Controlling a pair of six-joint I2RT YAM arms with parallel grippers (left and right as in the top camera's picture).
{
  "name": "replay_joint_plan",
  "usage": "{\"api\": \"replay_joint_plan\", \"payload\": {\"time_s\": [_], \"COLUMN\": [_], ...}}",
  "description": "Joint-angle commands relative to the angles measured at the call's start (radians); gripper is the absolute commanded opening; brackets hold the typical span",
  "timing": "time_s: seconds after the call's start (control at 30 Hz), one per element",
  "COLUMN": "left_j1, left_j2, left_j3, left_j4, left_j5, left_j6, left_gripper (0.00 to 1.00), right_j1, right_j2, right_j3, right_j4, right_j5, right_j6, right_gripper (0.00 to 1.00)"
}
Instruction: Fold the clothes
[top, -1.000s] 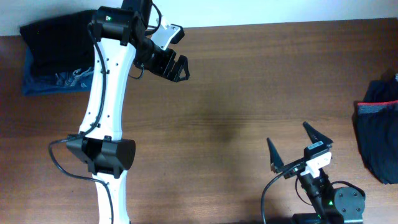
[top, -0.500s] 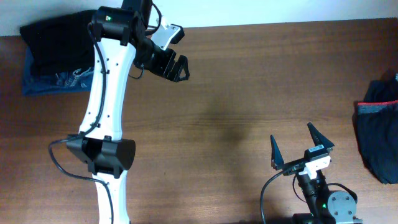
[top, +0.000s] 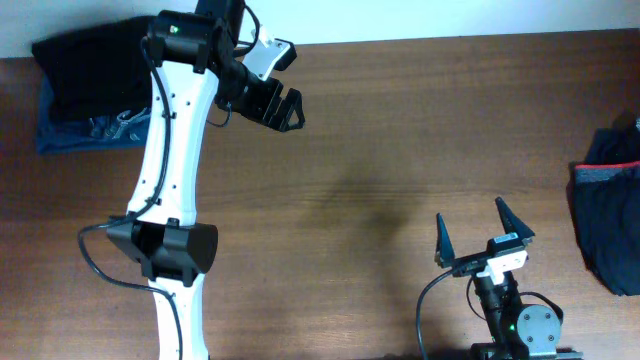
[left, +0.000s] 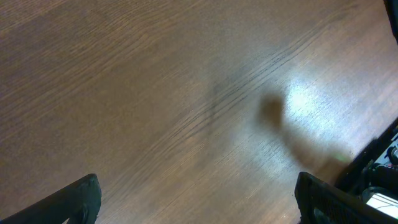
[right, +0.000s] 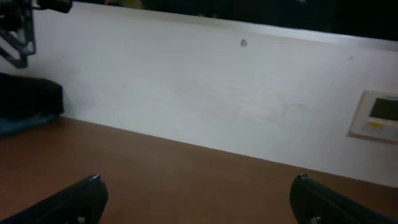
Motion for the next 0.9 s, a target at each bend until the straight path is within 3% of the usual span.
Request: {"api": "replay_joint_plan", "payload": {"time_s": [0.0,0.47,0.7,0.87], "left_j1": [0.004,0.004,0.004,0.004], "left_j2": [-0.018,-0.018,-0.018,-0.018], "left_j3": [0.013,0.013,0.013,0.013], "left_j4": [-0.001,-0.001,-0.001,-0.001], "left_j5": [0.001,0.001,0.001,0.001], "left_j6": [0.015,0.015,0.015,0.015], "left_gripper": [0.99,0.99,0.99,0.99], "right_j1": [-0.007,-0.007,-0.007,-0.008], "right_j2": [-0.012,-0.012,-0.012,-0.012], "right_j3": [-0.007,-0.007,-0.007,-0.007], "right_j4": [0.003,-0.055,-0.233,-0.230], "right_j5": [0.063,0.063,0.063,0.064], "right_j6": [-0.007,-0.006,-0.006,-0.006], "right_gripper": [0.99,0.99,0.99,0.99]}}
